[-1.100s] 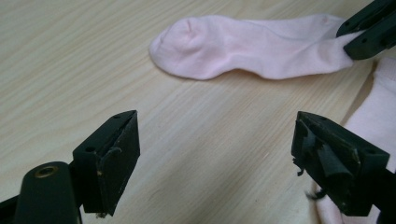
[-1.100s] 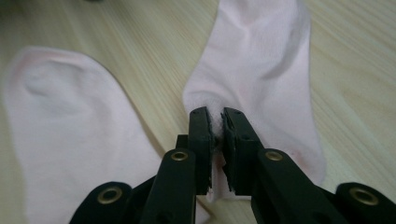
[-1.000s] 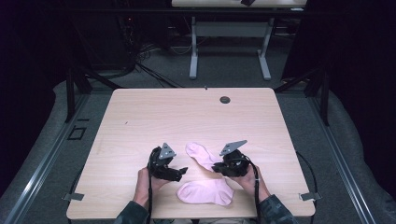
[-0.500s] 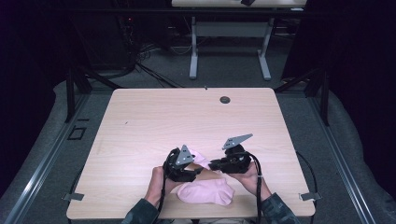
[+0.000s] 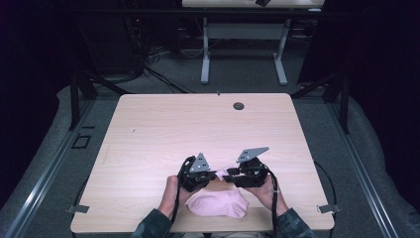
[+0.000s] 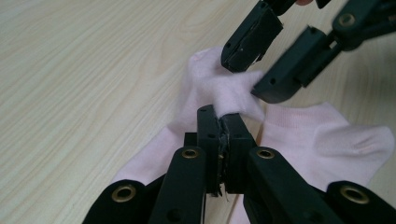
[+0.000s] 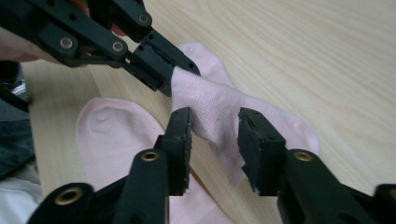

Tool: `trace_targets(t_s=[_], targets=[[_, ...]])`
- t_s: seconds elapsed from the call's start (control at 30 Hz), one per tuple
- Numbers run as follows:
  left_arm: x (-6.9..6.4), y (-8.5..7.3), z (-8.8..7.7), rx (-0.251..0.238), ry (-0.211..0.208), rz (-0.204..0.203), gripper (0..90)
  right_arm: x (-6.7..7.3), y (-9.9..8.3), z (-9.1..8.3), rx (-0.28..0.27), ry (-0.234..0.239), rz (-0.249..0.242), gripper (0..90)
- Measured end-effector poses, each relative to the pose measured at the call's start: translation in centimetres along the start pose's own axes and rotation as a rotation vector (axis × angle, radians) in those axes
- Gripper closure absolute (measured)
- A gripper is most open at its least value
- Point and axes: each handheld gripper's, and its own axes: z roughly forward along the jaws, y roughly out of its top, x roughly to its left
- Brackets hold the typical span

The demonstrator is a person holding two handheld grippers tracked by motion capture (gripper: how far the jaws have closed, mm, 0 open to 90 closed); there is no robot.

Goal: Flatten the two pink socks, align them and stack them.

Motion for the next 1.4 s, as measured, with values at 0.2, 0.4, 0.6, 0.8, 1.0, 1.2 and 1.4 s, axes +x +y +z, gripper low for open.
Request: trace_targets(t_s=[0.2, 0.4, 0.6, 0.8, 1.0, 1.2, 1.4], targets=[[0.6, 0.9, -0.1, 0.007, -0.009, -0.066, 88.5, 2.0, -0.6, -0.6, -0.040, -0.126, -0.140, 49.2], [0.9, 1.5, -0.1, -0.001, -0.014, -0.118, 88.4, 3.6, -0.5, 0.3, -0.049, -0.213, -0.227, 43.6], [0.9, 1.9, -0.3, 0.005, -0.029, -0.107, 88.0, 3.6, -0.2, 1.2, -0.043, -0.278, -0.254, 67.9], [1.1, 1.6, -0.5, 0.013, -0.028, -0.101, 81.9, 3.2, -0.1, 0.6, -0.052, -0.253, -0.231, 84.3], [1.0, 0.4, -0.5, 0.029, -0.005, -0.081, 67.9, 2.0, 0.2, -0.7, -0.074, -0.179, -0.140, 86.1], [0.7, -1.7, -0.4, 0.051, 0.062, -0.055, 55.1, 0.9, 0.4, -1.6, -0.079, -0.109, -0.042, 86.1], [0.5, -2.9, 0.1, 0.101, 0.102, -0.024, 59.2, 0.1, 0.3, -1.9, -0.077, -0.083, 0.013, 86.1]])
